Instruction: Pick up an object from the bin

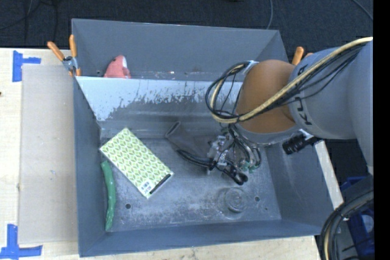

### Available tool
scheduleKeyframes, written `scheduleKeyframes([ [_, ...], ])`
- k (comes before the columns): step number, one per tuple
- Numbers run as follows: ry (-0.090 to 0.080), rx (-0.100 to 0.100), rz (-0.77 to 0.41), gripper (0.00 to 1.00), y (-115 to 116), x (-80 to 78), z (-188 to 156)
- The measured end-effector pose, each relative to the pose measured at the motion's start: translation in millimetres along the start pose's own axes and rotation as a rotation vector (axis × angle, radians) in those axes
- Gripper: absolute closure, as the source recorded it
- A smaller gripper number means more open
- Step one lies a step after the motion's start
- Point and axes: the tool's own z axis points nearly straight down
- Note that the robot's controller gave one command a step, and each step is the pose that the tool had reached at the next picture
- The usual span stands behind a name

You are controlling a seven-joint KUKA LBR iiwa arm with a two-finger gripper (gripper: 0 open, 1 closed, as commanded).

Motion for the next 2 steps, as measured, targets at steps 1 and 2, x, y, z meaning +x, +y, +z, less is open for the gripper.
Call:
scheduleKeyframes([
  [1, -0.001, 0.000, -0.001, 1.00, 0.2, -0.5, -9.3],
  [2, 0.001, 0.000, -0.001, 1.00, 0.1, 0.4, -17.6],
])
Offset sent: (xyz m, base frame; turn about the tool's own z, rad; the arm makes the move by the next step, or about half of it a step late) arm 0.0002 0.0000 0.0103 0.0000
